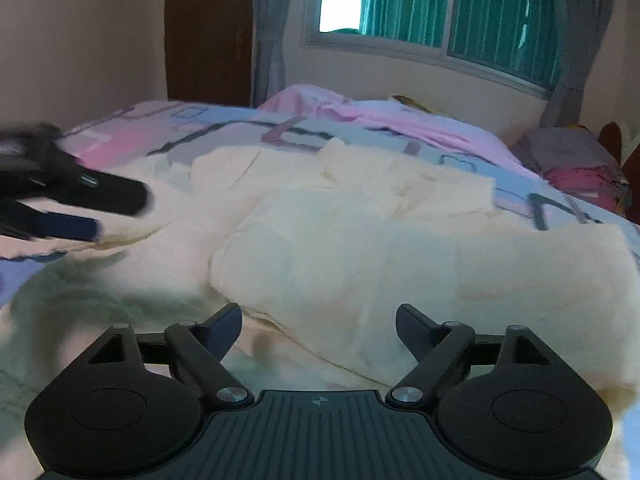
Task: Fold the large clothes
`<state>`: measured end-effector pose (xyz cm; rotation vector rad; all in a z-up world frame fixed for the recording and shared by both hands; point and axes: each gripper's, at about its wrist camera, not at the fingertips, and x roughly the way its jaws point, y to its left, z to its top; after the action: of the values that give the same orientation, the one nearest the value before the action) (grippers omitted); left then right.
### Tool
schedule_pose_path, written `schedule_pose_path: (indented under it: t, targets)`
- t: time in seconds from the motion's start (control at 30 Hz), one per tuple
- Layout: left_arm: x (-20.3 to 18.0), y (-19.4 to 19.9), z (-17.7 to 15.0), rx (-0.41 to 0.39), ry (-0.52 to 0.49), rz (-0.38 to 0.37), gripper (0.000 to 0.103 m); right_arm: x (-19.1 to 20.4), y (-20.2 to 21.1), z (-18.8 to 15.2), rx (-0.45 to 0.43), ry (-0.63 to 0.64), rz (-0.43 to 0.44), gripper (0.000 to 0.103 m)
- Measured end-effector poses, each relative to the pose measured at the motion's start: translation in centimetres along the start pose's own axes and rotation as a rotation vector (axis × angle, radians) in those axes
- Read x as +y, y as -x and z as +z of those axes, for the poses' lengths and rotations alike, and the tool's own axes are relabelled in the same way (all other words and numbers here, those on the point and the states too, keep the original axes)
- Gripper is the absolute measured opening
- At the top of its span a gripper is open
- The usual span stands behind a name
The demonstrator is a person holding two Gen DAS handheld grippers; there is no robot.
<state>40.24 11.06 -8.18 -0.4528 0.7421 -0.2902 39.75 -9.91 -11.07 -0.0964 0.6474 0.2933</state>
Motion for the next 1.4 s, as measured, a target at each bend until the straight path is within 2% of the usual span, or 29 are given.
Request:
schedule_pose_path:
  t: [0.1,0.23,0.27,0.3,0.33,0.37,0.47,0.6,0.67,0.77,0.9,1.0,1.07,1.13,1.2,1.27,1.33,1.4]
  targets:
    - [-0.8,-3.2,-0.1,0.059,-0.014,-0.024,0.085,-3.9,2.7,-0.3,-0.048,-0.105,-0.036,0.057]
    - [-1.5,-6.5,0.4,0.093,-0.025,-0.062,0.078,-10.6,6.3,-0.9,-0.122,-0.292,-0.141,0.044]
    - [-1.8,-7.2,0.6,0.103,-0.036,-0.061,0.070,-12.3,6.7,-1.1,-0.135,-0.343,-0.174,0.042]
    - [-2.2,-8.0,0.7,0.118,-0.050,-0.058,0.063,-13.9,7.1,-1.3,-0.138,-0.398,-0.203,0.034]
    - [-2.6,-8.6,0.8,0.134,-0.067,-0.051,0.046,-15.6,7.3,-1.4,-0.129,-0.449,-0.227,0.026]
    - [-3.0,-9.2,0.8,0.151,-0.093,-0.038,0.024,-17.1,6.8,-1.8,-0.110,-0.499,-0.250,0.024]
    - [-3.9,-9.3,0.9,0.124,-0.157,-0.012,0.008,-19.7,5.7,-2.4,-0.064,-0.561,-0.265,0.019]
    - [-4.8,-5.8,1.3,-0.021,-0.202,0.029,0.007,-19.7,4.2,-2.1,-0.054,-0.539,-0.225,0.018]
    - [-4.0,-4.3,1.1,-0.067,-0.194,0.076,0.007,-19.3,2.7,-2.4,-0.010,-0.517,-0.209,0.018]
    - [-2.0,-5.2,0.5,-0.004,-0.161,0.145,0.007,-19.2,0.0,-3.7,0.088,-0.493,-0.222,0.018]
    - [-1.6,-6.5,-0.2,0.021,-0.168,0.175,0.007,-19.5,0.1,-3.5,0.096,-0.468,-0.213,0.018]
    - [-1.5,-6.3,0.0,0.014,-0.154,0.177,0.009,-20.5,1.3,-2.9,0.041,-0.479,-0.213,0.019]
    - [-1.5,-5.3,0.1,-0.022,-0.159,0.243,0.037,-21.4,1.5,-2.0,0.006,-0.470,-0.229,0.019]
    - [-2.3,-3.9,0.2,-0.129,-0.193,0.306,0.063,-22.6,1.3,-0.7,-0.018,-0.470,-0.238,0.019]
    - [-3.1,-3.7,1.0,-0.161,-0.226,0.280,0.052,-23.2,0.4,0.9,-0.034,-0.457,-0.244,0.018]
    - [-4.2,-4.7,1.6,-0.138,-0.272,0.231,0.040,-23.8,-1.3,2.5,-0.044,-0.436,-0.239,0.018]
    - [-5.5,-6.4,2.0,-0.107,-0.334,0.195,0.040,-24.3,-2.9,3.4,-0.035,-0.426,-0.234,0.018]
    - [-6.0,-8.6,2.0,-0.040,-0.359,0.181,0.040,-24.7,-4.9,4.0,-0.005,-0.424,-0.216,0.018]
